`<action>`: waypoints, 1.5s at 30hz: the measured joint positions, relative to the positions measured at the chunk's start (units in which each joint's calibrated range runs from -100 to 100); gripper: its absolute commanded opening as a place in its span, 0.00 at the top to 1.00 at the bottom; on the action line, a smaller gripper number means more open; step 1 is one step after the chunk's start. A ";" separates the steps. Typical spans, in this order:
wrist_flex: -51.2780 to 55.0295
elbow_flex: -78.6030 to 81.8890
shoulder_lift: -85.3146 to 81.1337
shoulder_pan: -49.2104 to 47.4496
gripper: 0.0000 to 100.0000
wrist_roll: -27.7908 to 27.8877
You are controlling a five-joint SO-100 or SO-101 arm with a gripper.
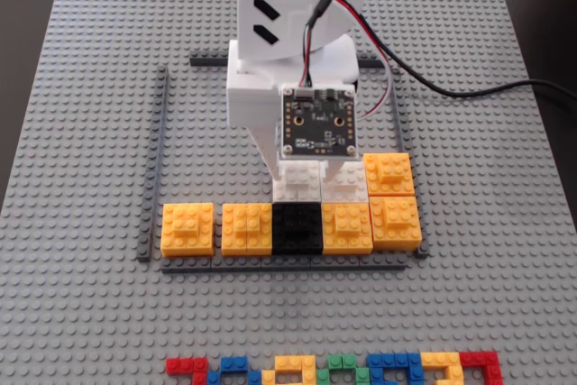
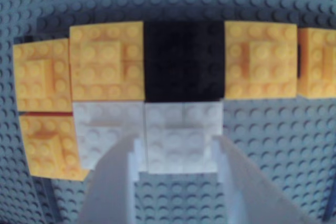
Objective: Grab the cube and place it into the grid
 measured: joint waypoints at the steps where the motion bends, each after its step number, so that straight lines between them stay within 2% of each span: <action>1: 0.00 0.00 0.00 -0.07 0.83 0.00; 26: 0.10 0.00 0.00 0.73 0.84 0.00; 45: 5.32 -6.35 -6.45 0.87 0.84 0.00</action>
